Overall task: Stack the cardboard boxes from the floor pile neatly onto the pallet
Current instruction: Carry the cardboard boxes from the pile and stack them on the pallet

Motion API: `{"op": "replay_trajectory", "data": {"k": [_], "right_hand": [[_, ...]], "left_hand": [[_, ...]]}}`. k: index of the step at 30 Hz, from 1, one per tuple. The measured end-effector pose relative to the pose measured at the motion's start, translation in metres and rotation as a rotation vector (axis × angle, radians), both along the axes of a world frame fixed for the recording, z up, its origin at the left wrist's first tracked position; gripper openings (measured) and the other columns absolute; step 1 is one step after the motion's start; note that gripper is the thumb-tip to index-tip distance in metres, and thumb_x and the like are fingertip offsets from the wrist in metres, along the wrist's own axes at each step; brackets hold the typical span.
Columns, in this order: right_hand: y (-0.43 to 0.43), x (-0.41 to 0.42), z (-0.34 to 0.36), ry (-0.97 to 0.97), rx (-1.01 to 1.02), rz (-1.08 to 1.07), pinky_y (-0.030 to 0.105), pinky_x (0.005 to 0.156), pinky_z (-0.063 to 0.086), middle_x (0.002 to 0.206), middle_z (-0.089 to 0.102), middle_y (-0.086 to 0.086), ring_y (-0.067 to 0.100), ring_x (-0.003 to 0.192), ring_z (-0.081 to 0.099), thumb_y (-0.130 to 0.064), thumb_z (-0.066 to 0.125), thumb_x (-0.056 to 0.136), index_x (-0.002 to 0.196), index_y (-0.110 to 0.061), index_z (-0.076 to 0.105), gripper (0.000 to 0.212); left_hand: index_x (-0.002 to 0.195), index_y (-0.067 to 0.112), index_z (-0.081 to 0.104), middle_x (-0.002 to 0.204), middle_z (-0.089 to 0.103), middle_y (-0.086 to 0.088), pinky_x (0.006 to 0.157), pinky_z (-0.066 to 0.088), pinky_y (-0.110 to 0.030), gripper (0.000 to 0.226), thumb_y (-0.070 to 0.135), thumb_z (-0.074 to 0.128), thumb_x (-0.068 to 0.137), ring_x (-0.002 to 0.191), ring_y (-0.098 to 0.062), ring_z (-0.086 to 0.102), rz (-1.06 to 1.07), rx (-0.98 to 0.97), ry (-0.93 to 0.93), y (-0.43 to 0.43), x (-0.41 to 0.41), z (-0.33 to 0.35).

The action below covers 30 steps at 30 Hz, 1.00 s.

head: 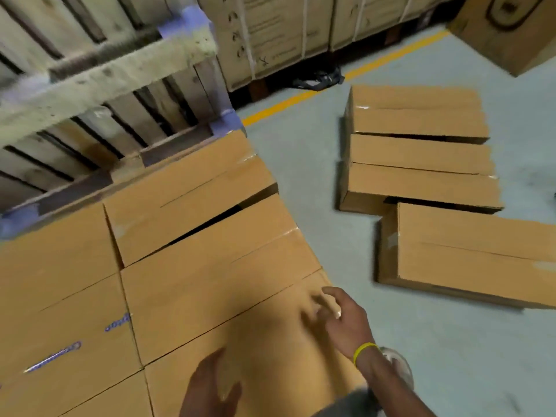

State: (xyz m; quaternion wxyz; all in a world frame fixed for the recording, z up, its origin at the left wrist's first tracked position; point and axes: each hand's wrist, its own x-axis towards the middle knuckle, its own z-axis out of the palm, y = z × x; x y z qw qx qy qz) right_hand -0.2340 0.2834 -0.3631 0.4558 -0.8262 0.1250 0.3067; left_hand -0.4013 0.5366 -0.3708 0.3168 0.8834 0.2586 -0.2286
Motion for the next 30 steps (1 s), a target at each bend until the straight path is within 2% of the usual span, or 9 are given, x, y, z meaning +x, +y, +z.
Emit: {"op": "replay_trajectory", "data": {"k": [3,5,9,16,20,22,24,27,30], "right_hand": [[0.025,0.048,-0.002,-0.063,-0.017,0.017,0.032,0.106,0.042,0.123,0.063,-0.009,0.018,0.130,0.052,-0.021,0.070,0.092,0.121,-0.036,0.061,0.034],[0.041,0.092,-0.012,-0.142,0.000,-0.018,0.033,0.103,0.044,0.121,0.067,-0.005,0.017,0.125,0.056,-0.020,0.069,0.093,0.122,-0.028,0.064,0.030],[0.082,0.204,-0.055,-0.178,0.083,-0.095,0.027,0.103,0.043,0.122,0.064,-0.003,0.015,0.123,0.058,-0.019,0.062,0.099,0.130,-0.018,0.062,0.031],[0.139,0.354,-0.156,-0.037,0.195,0.246,0.032,0.115,0.039,0.139,0.058,-0.003,0.010,0.126,0.054,-0.016,0.051,0.103,0.144,-0.015,0.053,0.040],[0.151,0.376,-0.163,0.067,0.294,0.408,0.010,0.072,0.047,0.107,0.067,-0.001,0.003,0.084,0.060,0.011,0.036,0.097,0.114,-0.017,0.067,0.045],[0.149,0.382,-0.164,0.081,0.327,0.443,0.006,0.067,0.042,0.103,0.065,0.006,-0.003,0.072,0.057,0.018,0.031,0.089,0.113,-0.006,0.066,0.049],[0.148,0.384,-0.169,0.091,0.299,0.451,0.010,0.072,0.043,0.106,0.067,0.001,-0.002,0.079,0.059,0.009,0.033,0.084,0.114,-0.012,0.067,0.050],[0.144,0.379,-0.177,0.120,0.290,0.494,0.036,0.096,0.053,0.118,0.070,-0.007,0.013,0.106,0.065,-0.015,0.038,0.078,0.127,-0.032,0.064,0.058],[0.138,0.362,-0.180,0.179,0.290,0.458,0.026,0.097,0.047,0.123,0.065,-0.009,0.000,0.102,0.059,-0.037,0.042,0.081,0.143,-0.030,0.054,0.064]], "left_hand": [[0.139,0.013,0.063,0.136,0.066,-0.015,0.106,0.046,-0.043,0.082,0.030,0.091,0.064,0.126,-0.036,0.062,0.266,0.038,0.050,0.047,0.014,0.022],[0.143,0.014,0.059,0.145,0.060,-0.013,0.111,0.042,-0.045,0.075,0.018,0.090,0.075,0.132,-0.035,0.056,0.370,0.126,0.044,0.073,0.042,0.027],[0.150,0.014,0.050,0.153,0.051,-0.011,0.114,0.041,-0.047,0.081,0.028,0.088,0.080,0.137,-0.034,0.050,0.341,0.186,0.014,0.115,0.121,-0.005],[0.161,0.008,0.031,0.172,0.019,-0.011,0.127,0.020,-0.042,0.089,0.046,0.073,0.092,0.158,-0.033,0.019,0.011,0.337,-0.152,0.100,0.289,-0.113],[0.161,0.007,0.032,0.171,0.018,-0.014,0.127,0.023,-0.051,0.090,0.038,0.078,0.090,0.159,-0.036,0.013,-0.071,0.312,-0.183,0.076,0.362,-0.140],[0.165,0.015,0.025,0.173,0.010,-0.009,0.127,0.022,-0.053,0.094,0.042,0.076,0.091,0.160,-0.034,0.007,-0.049,0.307,-0.127,0.073,0.378,-0.143],[0.166,0.019,0.022,0.174,0.007,-0.010,0.127,0.020,-0.057,0.096,0.047,0.074,0.091,0.160,-0.035,0.005,-0.062,0.305,-0.098,0.077,0.380,-0.142],[0.166,0.026,0.020,0.174,0.004,-0.008,0.128,0.011,-0.051,0.094,0.055,0.068,0.091,0.161,-0.032,0.002,-0.066,0.297,-0.050,0.079,0.384,-0.135],[0.166,0.027,0.021,0.174,0.006,-0.005,0.124,0.009,-0.040,0.086,0.056,0.062,0.096,0.160,-0.028,0.006,-0.026,0.255,-0.021,0.071,0.386,-0.132]]}}
